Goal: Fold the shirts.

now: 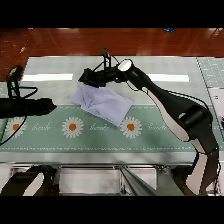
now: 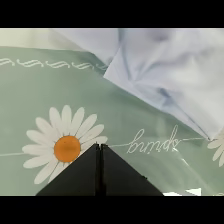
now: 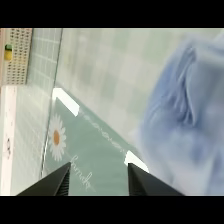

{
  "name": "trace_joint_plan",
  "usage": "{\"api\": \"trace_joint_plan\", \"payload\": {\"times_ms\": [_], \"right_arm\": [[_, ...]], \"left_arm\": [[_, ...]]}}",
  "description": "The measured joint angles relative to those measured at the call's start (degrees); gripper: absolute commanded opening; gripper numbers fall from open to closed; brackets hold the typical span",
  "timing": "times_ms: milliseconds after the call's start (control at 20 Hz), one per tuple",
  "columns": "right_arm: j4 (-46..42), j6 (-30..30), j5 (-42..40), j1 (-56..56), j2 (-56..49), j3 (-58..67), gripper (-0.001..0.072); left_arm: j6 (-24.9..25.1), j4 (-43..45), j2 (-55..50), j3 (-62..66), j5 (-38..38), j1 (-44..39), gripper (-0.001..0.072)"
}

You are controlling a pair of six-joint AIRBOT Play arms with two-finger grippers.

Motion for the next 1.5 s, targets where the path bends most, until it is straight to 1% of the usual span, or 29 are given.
{"api": "trace_joint_plan", "payload": {"times_ms": [100, 200, 250, 350, 450, 550, 600, 700, 750, 800, 900, 1000, 1100, 1300, 1400, 1500], "right_arm": [[1.1, -0.5, 2.9, -0.5, -0.4, 0.5, 0.0407], [0.9, 0.2, 8.0, -3.4, 0.8, 0.7, 0.0407], [-0.3, 0.5, 10.8, -5.3, 2.3, 0.8, 0.0407], [-6.8, 2.7, 17.0, -9.7, 7.7, 0.9, 0.0407], [-19.5, 6.1, 21.7, -13.2, 15.5, -0.3, 0.0407], [-37.0, 10.6, 24.0, -14.1, 25.1, -6.0, 0.0407], [-46.3, 14.3, 23.8, -13.9, 30.6, -11.3, 0.0407], [-59.5, 23.1, 18.3, -13.3, 40.6, -25.1, 0.0410], [-62.5, 27.3, 14.4, -13.2, 44.7, -32.1, 0.0413], [-63.1, 31.0, 10.3, -13.0, 48.2, -39.7, 0.0413], [-59.3, 35.3, 1.8, -12.9, 52.2, -51.8, 0.0412], [-51.4, 35.3, -4.5, -12.8, 52.5, -59.8, 0.0412], [-40.5, 30.9, -8.7, -12.7, 49.8, -64.2, 0.0411], [-17.8, 16.3, -12.9, -12.6, 42.8, -66.6, 0.0407], [-10.4, 11.1, -13.3, -11.9, 39.6, -66.2, 0.0407], [-5.0, 7.6, -13.2, -10.8, 36.3, -64.4, 0.0406]], "left_arm": [[0.0, -0.1, -1.8, 0.1, 1.8, -0.7, 0.0015], [0.0, -0.7, -2.9, 2.3, 4.6, 0.7, 0.0016], [0.0, -1.0, -3.3, 4.4, 5.6, 2.0, 0.0016], [0.5, -1.8, -3.5, 10.1, 6.4, 5.8, 0.0015], [1.9, -2.1, -3.2, 15.2, 5.7, 9.7, 0.0015], [2.7, -2.2, -2.1, 17.8, 4.0, 12.4, 0.0016], [3.0, -2.4, -1.4, 18.1, 3.5, 13.0, 0.0015], [3.4, -2.6, 0.1, 17.1, 1.9, 13.3, 0.0015], [3.5, -2.7, 1.0, 15.8, 1.2, 12.8, 0.0015], [3.5, -2.8, 1.7, 14.2, 1.0, 12.0, 0.0015], [3.4, -3.0, 2.6, 10.2, 0.3, 9.7, 0.0015], [2.8, -3.6, 3.1, 5.9, 0.2, 6.8, 0.0015], [2.4, -4.0, 3.3, 2.0, 0.6, 4.1, 0.0015], [2.1, -4.5, 3.1, -3.5, 1.9, 1.0, 0.0016], [2.0, -4.5, 2.9, -4.5, 2.4, 0.5, 0.0015], [2.0, -4.7, 2.7, -5.2, 2.6, 0.1, 0.0015]]}}
